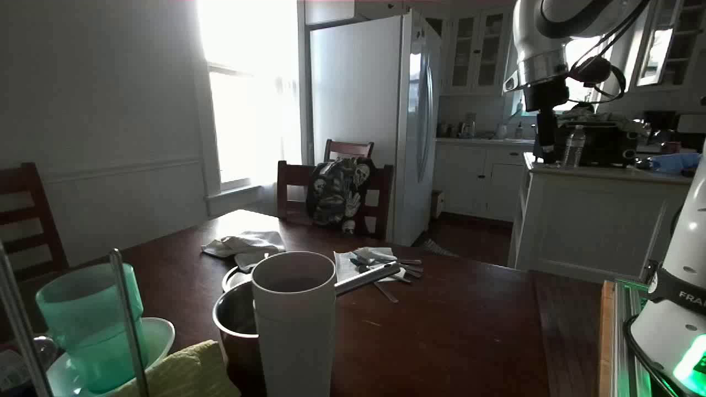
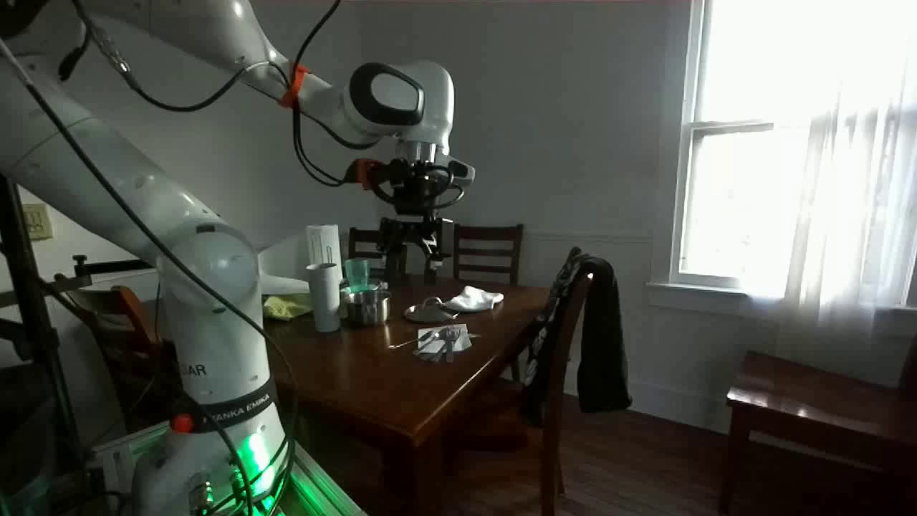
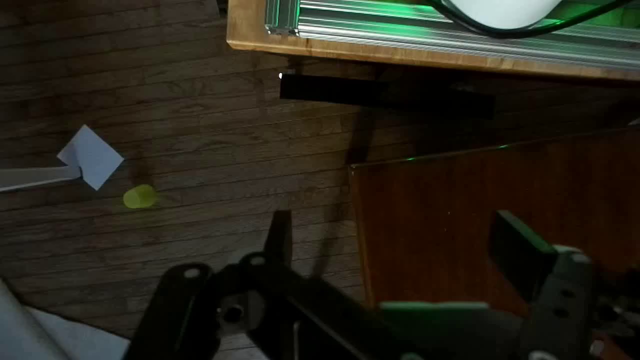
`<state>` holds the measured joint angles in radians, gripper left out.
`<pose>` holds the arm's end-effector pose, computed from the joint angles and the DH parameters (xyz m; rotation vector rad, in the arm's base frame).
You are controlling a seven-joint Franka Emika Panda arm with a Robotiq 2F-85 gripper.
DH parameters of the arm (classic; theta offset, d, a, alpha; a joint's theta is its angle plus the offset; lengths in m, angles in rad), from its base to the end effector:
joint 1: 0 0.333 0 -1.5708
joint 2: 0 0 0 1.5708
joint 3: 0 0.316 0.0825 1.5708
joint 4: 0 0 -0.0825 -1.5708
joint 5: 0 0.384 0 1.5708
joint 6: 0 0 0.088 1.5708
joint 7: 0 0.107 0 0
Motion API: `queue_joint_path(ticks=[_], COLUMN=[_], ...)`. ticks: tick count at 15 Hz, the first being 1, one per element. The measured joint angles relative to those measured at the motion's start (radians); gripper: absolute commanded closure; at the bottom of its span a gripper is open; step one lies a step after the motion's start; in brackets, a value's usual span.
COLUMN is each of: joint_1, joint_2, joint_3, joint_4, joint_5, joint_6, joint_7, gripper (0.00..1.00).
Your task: Pick up the stacked white cups and move them forward on the table
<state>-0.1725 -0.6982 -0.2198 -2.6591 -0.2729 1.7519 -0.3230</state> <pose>0.2821 -0.1409 0.4304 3.0714 0.1154 -0.3724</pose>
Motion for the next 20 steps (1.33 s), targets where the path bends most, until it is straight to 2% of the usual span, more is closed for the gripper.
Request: queue_joint_path(ticks=[11,14,20], joint_1=[0.012,0.090,0.283], joint_2=[-0.001,-0.008,0.002], joint_3=[0.013,0.098,0.372], joint_4=[-0.001,-0.006,0.029], joint_5=[0.008,0.108,0.389], joint_6=[0.006,0.013,0.057], joint_7=[0.023,0.122,0.498], gripper=[0.00,0.00,0.00])
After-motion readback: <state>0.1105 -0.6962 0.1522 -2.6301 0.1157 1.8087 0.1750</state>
